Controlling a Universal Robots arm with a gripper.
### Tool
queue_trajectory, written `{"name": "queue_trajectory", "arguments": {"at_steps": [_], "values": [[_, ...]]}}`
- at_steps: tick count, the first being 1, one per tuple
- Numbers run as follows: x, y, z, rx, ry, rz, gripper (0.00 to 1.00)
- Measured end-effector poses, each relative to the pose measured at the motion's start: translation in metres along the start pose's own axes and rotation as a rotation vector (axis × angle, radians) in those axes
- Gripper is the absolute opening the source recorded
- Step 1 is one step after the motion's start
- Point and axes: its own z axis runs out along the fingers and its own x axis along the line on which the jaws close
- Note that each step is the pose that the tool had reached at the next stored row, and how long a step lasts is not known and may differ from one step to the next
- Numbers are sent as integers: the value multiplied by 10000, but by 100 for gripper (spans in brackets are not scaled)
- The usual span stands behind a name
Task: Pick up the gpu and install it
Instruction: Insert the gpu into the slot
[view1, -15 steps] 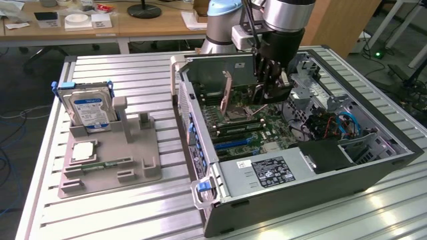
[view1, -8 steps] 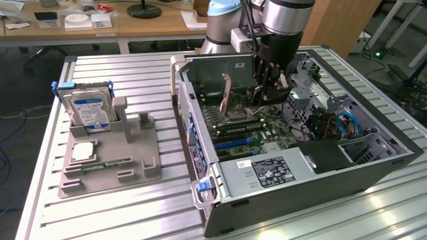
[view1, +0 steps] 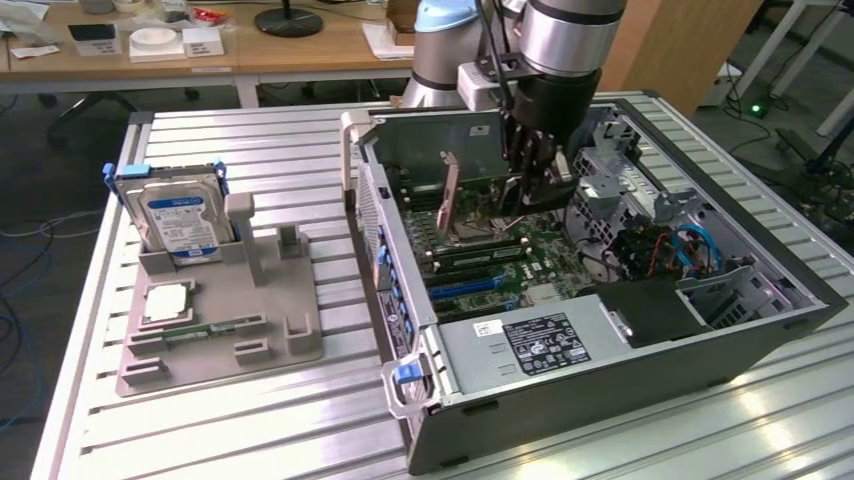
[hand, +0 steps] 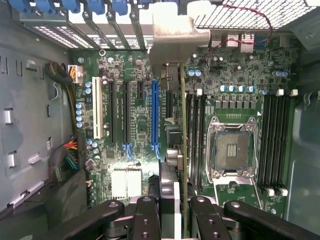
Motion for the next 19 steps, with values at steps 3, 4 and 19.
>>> {"name": "queue_trajectory", "arguments": {"at_steps": [3,4,19], "values": [[0,19,14,1,2,26,28],[0,20,18,0,2,28,28],[2,46,76,1,3,33,28]]}}
